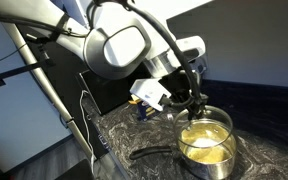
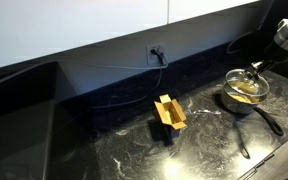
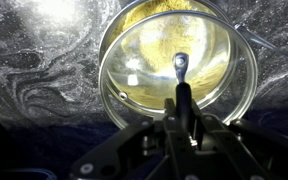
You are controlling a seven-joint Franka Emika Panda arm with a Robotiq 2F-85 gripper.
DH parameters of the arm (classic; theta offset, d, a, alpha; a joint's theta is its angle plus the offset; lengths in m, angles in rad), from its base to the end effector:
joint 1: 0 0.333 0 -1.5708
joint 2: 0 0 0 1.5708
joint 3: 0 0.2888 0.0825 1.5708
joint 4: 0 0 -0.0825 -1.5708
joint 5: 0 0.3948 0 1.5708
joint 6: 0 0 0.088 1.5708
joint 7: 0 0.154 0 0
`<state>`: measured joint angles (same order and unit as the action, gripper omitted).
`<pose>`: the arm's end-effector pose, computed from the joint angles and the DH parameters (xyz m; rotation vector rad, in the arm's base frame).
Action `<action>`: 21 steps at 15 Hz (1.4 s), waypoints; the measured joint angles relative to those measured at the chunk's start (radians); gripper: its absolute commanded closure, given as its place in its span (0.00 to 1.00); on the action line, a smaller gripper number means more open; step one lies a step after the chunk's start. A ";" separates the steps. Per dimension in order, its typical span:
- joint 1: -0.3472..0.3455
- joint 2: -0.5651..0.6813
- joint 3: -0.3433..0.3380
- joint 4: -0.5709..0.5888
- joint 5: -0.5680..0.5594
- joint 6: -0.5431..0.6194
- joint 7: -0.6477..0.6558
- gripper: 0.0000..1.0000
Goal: Remove the glass lid from the pot
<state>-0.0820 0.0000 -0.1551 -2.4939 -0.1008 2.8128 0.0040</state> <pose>0.5045 -0.1184 0.2380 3.0123 -0.2277 0.4736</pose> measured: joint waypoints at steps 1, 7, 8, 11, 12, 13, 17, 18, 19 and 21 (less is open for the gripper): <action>0.000 -0.030 0.011 -0.007 0.015 -0.036 -0.019 0.96; 0.044 -0.213 0.055 -0.073 0.081 -0.234 -0.178 0.96; 0.065 -0.238 0.057 -0.088 0.108 -0.251 -0.223 0.96; 0.149 -0.296 0.059 -0.141 0.204 -0.261 -0.364 0.96; 0.182 -0.308 0.059 -0.158 0.235 -0.261 -0.406 0.96; 0.214 -0.317 0.060 -0.172 0.262 -0.261 -0.445 0.96; 0.320 -0.315 0.064 -0.217 0.324 -0.259 -0.555 0.96; 0.336 -0.305 0.066 -0.225 0.326 -0.254 -0.572 0.96; 0.349 -0.290 0.067 -0.231 0.327 -0.244 -0.590 0.96; 0.367 -0.250 0.070 -0.243 0.332 -0.192 -0.633 0.96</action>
<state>0.2846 -0.2498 -0.0851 -2.7369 0.2312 2.6205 -0.6288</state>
